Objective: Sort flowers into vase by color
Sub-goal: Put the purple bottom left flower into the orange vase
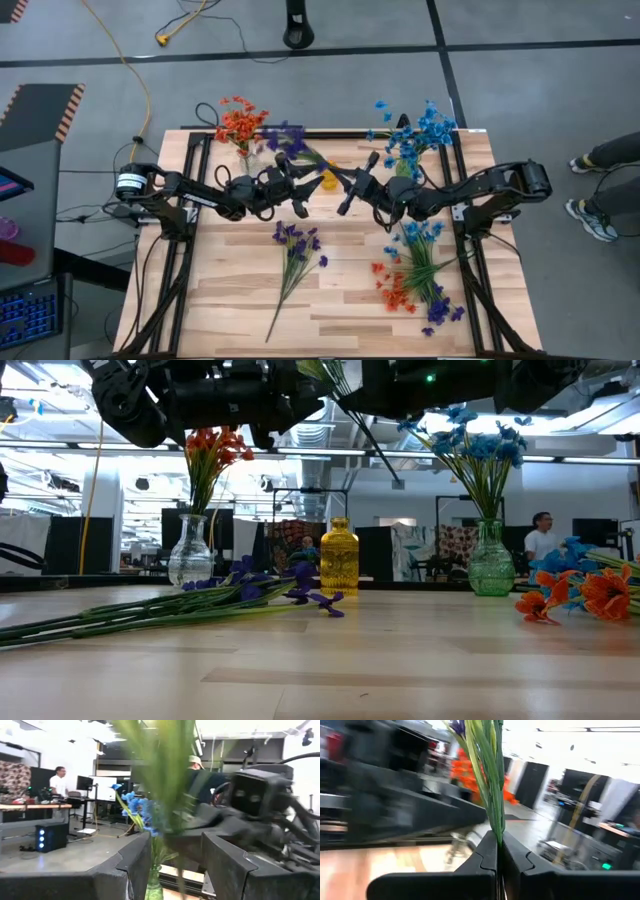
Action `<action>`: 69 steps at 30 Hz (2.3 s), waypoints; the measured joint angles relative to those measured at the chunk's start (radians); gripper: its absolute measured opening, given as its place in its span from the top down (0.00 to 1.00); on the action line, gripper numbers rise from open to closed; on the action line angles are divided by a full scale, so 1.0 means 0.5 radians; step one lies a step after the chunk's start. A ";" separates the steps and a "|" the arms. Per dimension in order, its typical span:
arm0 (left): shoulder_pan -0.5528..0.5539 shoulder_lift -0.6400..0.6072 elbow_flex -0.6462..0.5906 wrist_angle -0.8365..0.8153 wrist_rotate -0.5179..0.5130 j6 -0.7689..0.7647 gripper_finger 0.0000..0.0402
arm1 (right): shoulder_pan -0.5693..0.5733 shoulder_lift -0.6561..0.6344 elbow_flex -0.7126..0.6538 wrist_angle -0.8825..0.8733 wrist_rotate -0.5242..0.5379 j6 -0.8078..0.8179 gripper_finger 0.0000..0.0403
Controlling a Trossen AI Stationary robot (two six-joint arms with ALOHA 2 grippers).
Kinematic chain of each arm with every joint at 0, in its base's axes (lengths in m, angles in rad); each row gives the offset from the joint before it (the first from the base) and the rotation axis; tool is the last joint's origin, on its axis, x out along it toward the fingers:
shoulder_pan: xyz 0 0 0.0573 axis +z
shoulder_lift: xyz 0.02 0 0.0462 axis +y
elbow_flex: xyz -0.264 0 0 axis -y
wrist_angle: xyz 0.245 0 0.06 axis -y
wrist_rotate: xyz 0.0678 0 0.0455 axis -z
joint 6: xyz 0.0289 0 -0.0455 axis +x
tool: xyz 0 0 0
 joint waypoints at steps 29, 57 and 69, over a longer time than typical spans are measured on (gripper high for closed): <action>0.003 0.000 0.186 -0.193 0.200 -0.080 0.60 | 0.019 0.000 0.002 -0.058 -0.173 0.024 0.92; -0.019 -0.001 0.339 -0.521 -0.028 -0.027 0.97 | 0.018 0.000 0.002 -0.057 -0.156 0.024 0.87; 0.003 -0.002 0.339 -0.529 -0.029 0.001 0.99 | 0.039 -0.023 0.002 -0.098 -0.004 0.023 0.66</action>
